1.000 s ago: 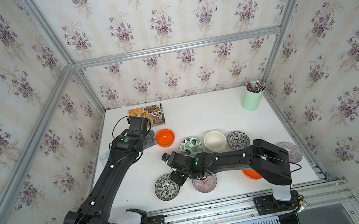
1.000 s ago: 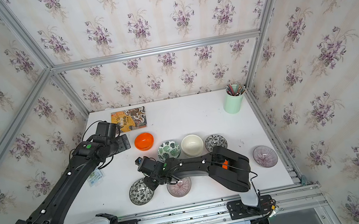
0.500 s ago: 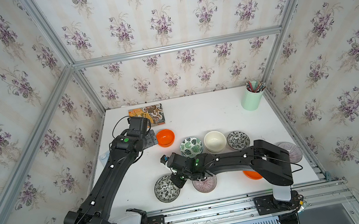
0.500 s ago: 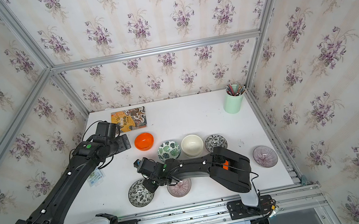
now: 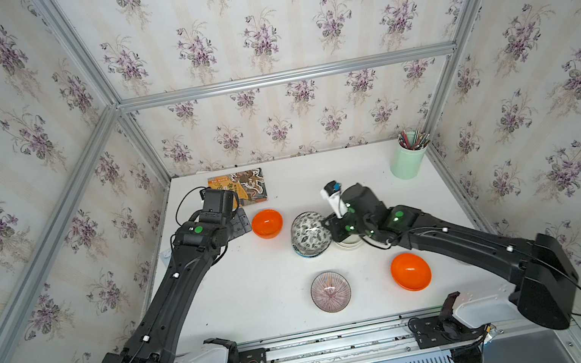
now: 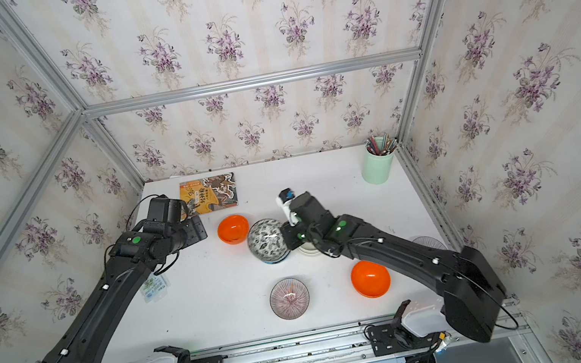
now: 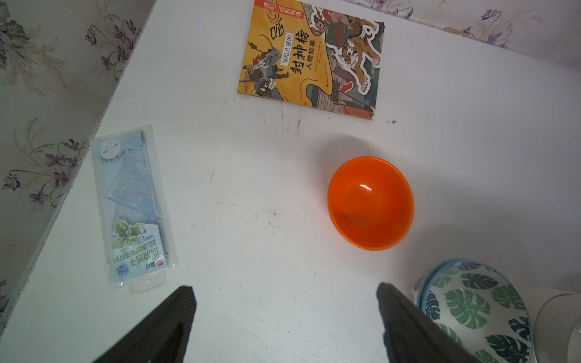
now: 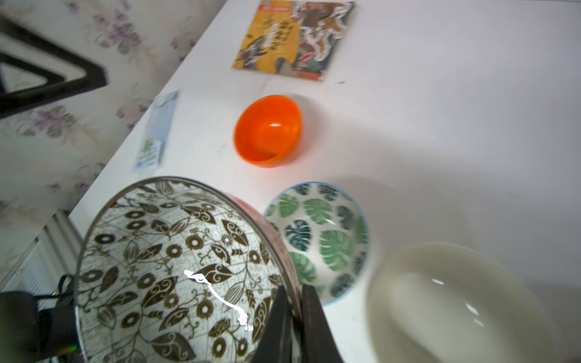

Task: Stack the bowls
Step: Place the bowl on the bowl.

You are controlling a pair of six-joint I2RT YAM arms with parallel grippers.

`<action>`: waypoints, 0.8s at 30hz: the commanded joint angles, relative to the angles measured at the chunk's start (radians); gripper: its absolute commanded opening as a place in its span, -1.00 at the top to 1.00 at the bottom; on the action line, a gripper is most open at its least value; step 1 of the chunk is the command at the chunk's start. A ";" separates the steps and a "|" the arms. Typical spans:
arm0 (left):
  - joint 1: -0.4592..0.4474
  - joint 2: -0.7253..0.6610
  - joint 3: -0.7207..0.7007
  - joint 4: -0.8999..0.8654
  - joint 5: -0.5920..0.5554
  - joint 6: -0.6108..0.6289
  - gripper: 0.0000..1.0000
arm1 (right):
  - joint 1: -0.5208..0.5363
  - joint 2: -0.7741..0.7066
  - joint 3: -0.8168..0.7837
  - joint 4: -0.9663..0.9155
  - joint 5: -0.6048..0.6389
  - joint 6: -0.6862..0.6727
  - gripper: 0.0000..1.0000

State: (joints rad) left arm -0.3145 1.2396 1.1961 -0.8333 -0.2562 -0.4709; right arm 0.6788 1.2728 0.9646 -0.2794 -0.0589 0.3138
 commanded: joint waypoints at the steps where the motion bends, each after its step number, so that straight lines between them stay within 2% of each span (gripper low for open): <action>1: 0.001 0.008 0.001 0.019 0.005 0.008 -0.87 | -0.184 -0.093 -0.066 -0.044 -0.024 -0.008 1.00; 6: 0.000 0.033 0.000 0.039 0.035 0.005 -0.86 | -0.462 -0.170 -0.158 -0.064 -0.097 -0.018 0.99; 9: 0.000 0.042 0.003 0.044 0.042 0.009 -0.86 | -0.560 -0.160 -0.191 -0.060 -0.127 -0.033 0.99; 24: 0.000 0.065 0.002 0.057 0.045 0.031 -0.86 | -0.581 -0.048 -0.197 -0.152 -0.026 -0.065 0.96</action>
State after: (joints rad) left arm -0.3153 1.2999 1.1954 -0.8055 -0.2173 -0.4503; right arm 0.0978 1.2182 0.7609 -0.4313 -0.1066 0.2539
